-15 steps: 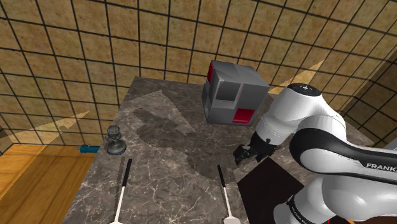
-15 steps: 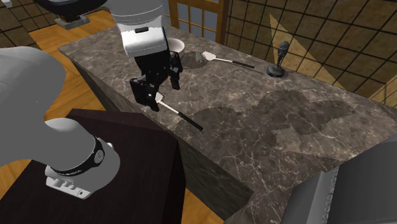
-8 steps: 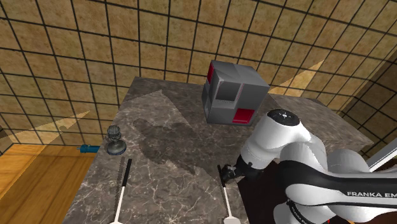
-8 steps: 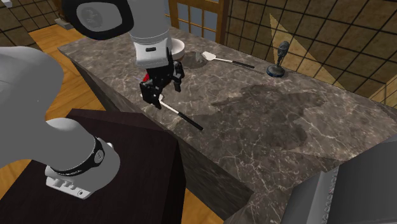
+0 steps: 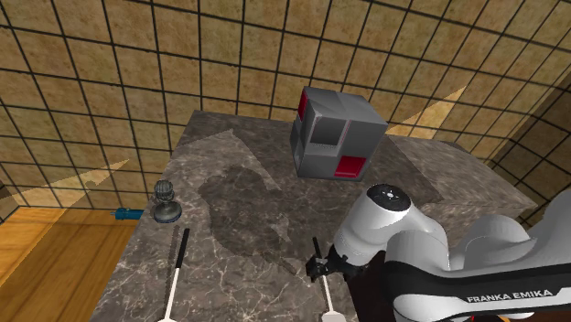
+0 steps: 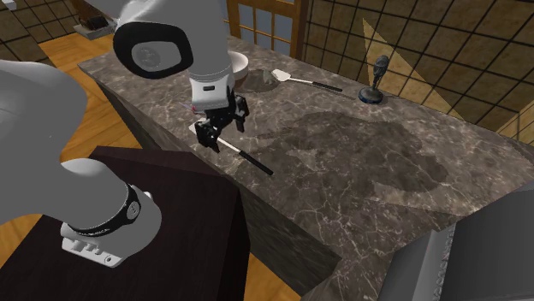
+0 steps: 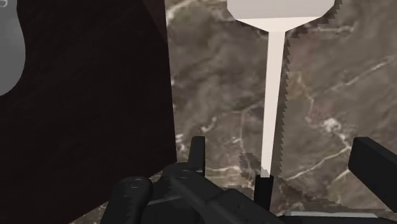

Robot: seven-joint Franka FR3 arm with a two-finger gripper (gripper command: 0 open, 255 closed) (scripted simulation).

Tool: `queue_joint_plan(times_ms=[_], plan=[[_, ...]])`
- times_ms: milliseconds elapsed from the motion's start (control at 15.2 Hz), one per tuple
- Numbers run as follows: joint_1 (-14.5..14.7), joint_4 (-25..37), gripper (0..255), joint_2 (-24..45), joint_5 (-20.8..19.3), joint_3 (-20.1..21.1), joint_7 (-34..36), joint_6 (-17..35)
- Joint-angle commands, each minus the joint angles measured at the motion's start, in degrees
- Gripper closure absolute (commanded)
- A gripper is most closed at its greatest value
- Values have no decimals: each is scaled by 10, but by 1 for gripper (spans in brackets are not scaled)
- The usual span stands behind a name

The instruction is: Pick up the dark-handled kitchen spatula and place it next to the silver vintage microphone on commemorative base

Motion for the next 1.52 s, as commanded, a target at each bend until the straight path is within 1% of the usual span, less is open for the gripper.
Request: queue_joint_plan(times_ms=[0,66,528,594,1188,1452], plan=[[-12,-2,0,30,1,14,1,33],[-15,-2,0,38,0,18,2,42],[-15,-2,0,38,0,18,2,42],[-15,-2,255,38,0,18,2,42],[-15,-2,255,38,0,18,2,42],[1,4,255,-14,-3,-8,-2,-17]])
